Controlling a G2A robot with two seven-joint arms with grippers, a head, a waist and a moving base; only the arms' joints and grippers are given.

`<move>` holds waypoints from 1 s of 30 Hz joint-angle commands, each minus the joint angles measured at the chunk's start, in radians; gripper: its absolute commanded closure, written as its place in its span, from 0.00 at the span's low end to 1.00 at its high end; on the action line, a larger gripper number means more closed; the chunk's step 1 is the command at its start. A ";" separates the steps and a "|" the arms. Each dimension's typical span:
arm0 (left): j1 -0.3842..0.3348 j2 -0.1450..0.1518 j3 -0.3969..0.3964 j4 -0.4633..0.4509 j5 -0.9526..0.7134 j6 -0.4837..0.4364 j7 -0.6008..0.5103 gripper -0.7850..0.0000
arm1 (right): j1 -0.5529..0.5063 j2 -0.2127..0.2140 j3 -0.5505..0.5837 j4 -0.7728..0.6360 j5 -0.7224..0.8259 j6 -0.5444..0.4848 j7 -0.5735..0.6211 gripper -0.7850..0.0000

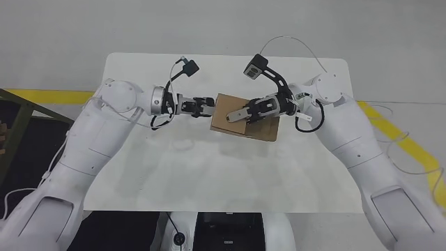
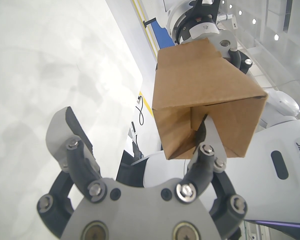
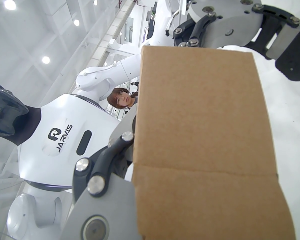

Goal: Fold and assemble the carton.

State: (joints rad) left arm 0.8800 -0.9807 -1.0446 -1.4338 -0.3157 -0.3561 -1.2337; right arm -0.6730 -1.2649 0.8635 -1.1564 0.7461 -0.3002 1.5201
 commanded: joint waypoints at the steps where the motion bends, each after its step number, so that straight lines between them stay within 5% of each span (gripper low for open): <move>1: -0.001 -0.001 0.001 0.002 0.000 -0.001 0.000 0.00 | 0.000 0.000 0.001 0.000 -0.002 -0.001 -0.001 1.00; 16: 0.045 0.024 -0.097 0.003 0.040 -0.004 0.043 0.00 | 0.010 -0.002 -0.016 0.039 -0.021 0.016 0.016 1.00; 30: 0.118 0.053 -0.181 -0.086 0.201 -0.053 0.100 0.00 | 0.075 -0.041 -0.171 0.203 -0.095 0.001 0.001 1.00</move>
State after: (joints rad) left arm 0.9909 -0.9296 -1.2189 -1.5092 -0.1218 -0.4030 -1.1420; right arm -0.6003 -1.3010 0.7071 -0.9631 0.6630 -0.2922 1.5280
